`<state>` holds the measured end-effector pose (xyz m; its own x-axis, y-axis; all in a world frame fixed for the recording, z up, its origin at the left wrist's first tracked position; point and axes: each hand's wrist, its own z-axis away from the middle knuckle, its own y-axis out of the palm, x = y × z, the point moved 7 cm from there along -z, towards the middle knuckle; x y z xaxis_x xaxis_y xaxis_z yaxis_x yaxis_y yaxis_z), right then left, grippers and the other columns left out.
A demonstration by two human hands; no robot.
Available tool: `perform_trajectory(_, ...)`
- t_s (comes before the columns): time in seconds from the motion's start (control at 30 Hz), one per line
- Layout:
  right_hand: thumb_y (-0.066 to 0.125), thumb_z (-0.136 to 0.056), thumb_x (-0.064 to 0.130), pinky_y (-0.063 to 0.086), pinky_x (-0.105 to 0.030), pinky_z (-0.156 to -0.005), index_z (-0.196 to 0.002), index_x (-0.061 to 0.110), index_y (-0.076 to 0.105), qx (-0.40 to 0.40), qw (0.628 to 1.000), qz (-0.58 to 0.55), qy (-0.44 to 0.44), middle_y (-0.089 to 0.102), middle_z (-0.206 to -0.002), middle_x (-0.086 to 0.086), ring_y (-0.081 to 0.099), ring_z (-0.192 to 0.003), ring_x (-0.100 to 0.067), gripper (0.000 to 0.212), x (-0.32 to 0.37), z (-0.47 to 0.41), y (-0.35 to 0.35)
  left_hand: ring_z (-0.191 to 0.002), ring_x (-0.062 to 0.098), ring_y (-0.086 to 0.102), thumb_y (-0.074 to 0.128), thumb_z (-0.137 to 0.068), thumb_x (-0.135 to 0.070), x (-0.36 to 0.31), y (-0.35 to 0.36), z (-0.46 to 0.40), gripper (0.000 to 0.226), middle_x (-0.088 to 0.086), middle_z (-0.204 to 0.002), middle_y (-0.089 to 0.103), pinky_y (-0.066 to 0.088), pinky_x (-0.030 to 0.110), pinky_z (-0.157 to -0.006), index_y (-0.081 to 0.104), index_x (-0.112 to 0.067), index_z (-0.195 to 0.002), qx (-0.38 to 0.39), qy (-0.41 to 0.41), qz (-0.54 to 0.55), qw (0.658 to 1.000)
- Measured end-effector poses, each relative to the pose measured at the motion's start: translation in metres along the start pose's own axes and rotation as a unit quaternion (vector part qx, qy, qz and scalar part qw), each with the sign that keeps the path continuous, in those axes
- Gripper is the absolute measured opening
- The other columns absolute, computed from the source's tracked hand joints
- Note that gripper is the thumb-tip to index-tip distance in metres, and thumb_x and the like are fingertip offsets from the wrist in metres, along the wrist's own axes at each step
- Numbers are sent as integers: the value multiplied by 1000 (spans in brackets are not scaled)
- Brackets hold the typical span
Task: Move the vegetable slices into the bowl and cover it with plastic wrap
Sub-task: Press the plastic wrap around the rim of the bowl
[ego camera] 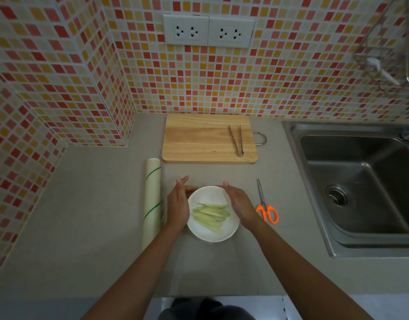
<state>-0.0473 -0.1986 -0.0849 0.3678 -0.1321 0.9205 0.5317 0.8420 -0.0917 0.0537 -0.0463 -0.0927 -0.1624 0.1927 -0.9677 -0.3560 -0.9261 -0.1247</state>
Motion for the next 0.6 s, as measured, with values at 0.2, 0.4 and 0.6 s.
perform_trajectory(0.2, 40, -101, 32, 53, -24, -77, -99, 4, 74, -13, 999, -4, -50, 74, -98, -14, 69, -89, -18, 44, 0, 11, -3, -89, 24, 64, 18, -99, -52, 7, 5, -4, 72, 9, -91, 72, 47, 33, -83, 72, -6, -87, 47, -40, -162, 985)
perform_trajectory(0.4, 41, -101, 32, 53, -14, -71, -97, 4, 75, -25, 998, -11, -48, 74, -95, -13, 69, -81, -7, 44, -5, 14, -5, -75, 25, 57, 17, -97, -58, 14, 11, -9, 68, 3, -67, 59, 37, 33, -69, 51, -13, -59, 132, -74, -266, 952)
perform_trajectory(0.6, 43, -100, 36, 54, -24, -76, -96, 7, 75, -28, 999, -20, -29, 75, -95, -12, 69, -85, -13, 44, -11, 13, -7, -64, 21, 55, 26, -96, -60, 13, 12, -6, 68, 2, -58, 56, 36, 31, -60, 49, -14, -51, 127, -74, -263, 954)
